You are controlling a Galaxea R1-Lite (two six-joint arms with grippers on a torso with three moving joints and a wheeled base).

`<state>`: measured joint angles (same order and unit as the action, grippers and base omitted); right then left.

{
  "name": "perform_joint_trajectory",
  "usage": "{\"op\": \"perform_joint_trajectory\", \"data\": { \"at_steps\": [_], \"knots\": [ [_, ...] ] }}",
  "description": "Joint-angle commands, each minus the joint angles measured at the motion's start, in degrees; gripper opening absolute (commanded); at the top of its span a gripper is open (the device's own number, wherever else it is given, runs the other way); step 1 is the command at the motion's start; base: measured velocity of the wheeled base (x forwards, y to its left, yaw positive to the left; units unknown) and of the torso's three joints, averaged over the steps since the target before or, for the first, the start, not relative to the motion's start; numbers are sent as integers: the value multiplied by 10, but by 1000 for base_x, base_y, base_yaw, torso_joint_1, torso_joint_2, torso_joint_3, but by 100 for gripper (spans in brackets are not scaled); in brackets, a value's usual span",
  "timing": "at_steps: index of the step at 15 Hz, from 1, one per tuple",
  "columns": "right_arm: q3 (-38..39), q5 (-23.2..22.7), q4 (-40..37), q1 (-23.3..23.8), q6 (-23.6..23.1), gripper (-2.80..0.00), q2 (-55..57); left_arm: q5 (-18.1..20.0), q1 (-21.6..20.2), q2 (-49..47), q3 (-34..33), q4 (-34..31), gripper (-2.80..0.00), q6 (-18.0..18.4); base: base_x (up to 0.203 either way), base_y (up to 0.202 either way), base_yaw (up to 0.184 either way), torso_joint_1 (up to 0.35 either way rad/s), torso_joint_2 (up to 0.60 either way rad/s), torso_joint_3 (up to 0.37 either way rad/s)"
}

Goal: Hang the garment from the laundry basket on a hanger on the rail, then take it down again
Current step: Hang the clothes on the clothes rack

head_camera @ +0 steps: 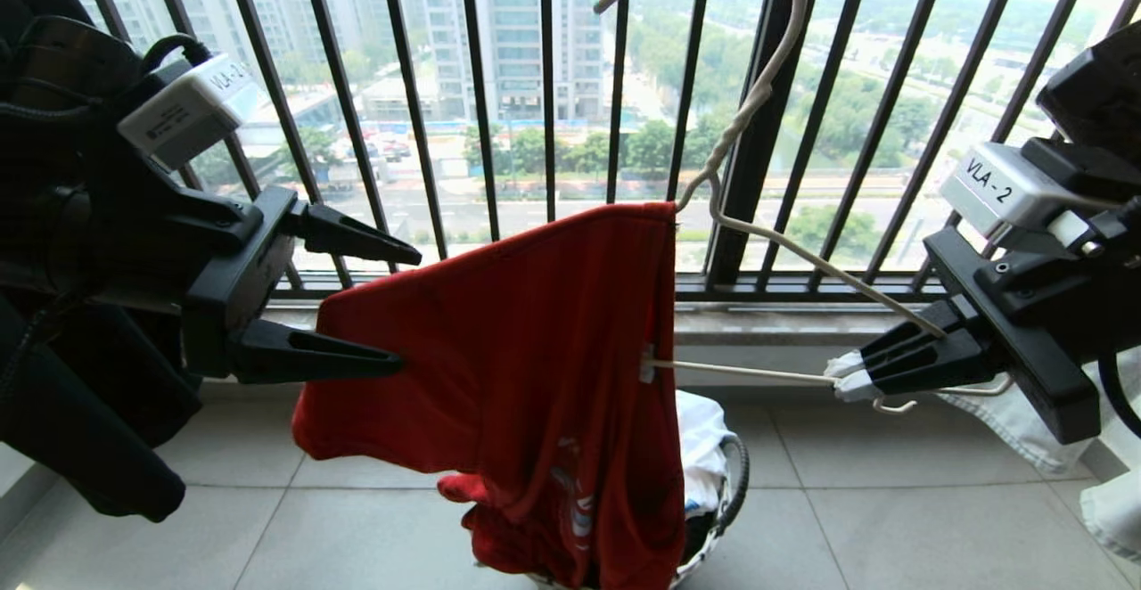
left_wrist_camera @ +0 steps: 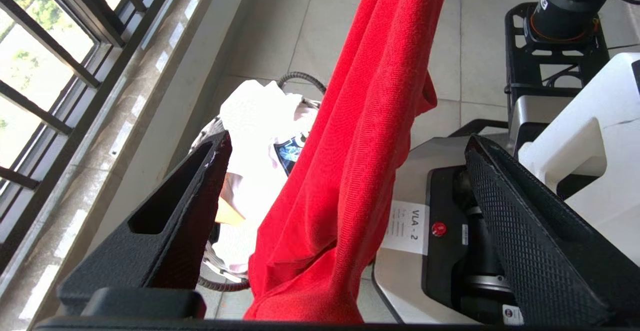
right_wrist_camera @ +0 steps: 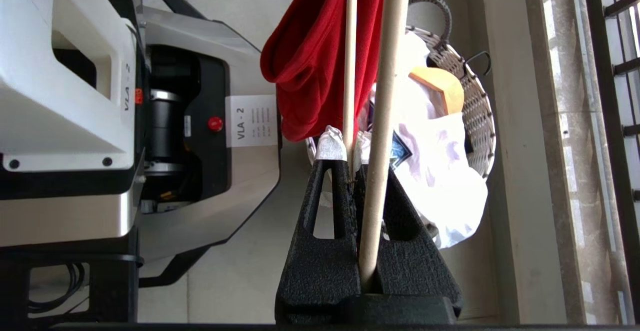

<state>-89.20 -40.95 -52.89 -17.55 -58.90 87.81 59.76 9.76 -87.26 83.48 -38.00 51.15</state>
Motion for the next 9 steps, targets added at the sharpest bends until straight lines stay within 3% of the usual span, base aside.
{"op": "perform_joint_trajectory", "data": {
  "at_steps": [1,9],
  "knots": [
    [2,-7,-3,2,-3,-280,-5,9,11,-1,1,-2,0,3,0,0,0,0,0,0],
    [-2,-38,-3,8,8,-280,1,22,34,3,-12,0,0,3,0,0,0,0,0,0]
  ]
}}
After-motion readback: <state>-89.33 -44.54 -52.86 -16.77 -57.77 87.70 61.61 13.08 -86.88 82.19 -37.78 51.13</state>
